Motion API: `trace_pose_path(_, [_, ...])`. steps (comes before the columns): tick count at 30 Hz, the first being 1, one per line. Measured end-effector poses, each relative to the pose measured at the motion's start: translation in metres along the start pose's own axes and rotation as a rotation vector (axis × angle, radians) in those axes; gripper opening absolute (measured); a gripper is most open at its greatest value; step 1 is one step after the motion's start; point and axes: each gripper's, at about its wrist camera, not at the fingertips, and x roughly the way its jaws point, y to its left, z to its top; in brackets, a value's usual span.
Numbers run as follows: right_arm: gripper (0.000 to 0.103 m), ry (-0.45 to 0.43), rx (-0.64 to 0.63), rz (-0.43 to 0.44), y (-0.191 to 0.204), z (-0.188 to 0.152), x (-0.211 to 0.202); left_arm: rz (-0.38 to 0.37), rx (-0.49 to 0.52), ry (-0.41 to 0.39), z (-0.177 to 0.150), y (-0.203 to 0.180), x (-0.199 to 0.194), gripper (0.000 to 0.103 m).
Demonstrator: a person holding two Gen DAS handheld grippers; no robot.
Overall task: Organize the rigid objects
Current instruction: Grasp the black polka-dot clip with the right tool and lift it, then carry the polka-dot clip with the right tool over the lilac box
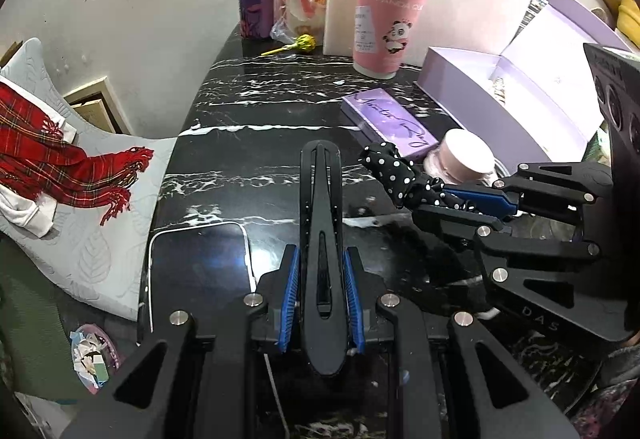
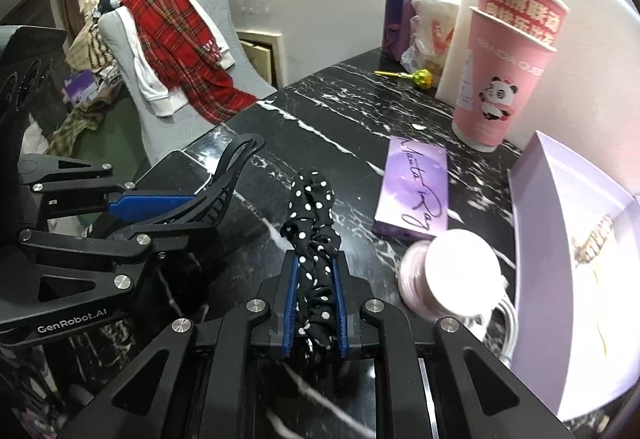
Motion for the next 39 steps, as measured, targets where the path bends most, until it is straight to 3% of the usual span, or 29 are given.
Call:
trace_pose_path(20, [0.016, -0.066, 0.093, -0.082, -0.01, -0.049, -0.074, -0.074, 0.1, -0.049, -0.016, -0.064, -0.028, 0.022])
trace_pose_path(39, [0.016, -0.1, 0.246, -0.165, -0.032, -0.113, -0.13, -0.201, 0.217, -0.055, -0.029, -0.138, -0.037, 0.022])
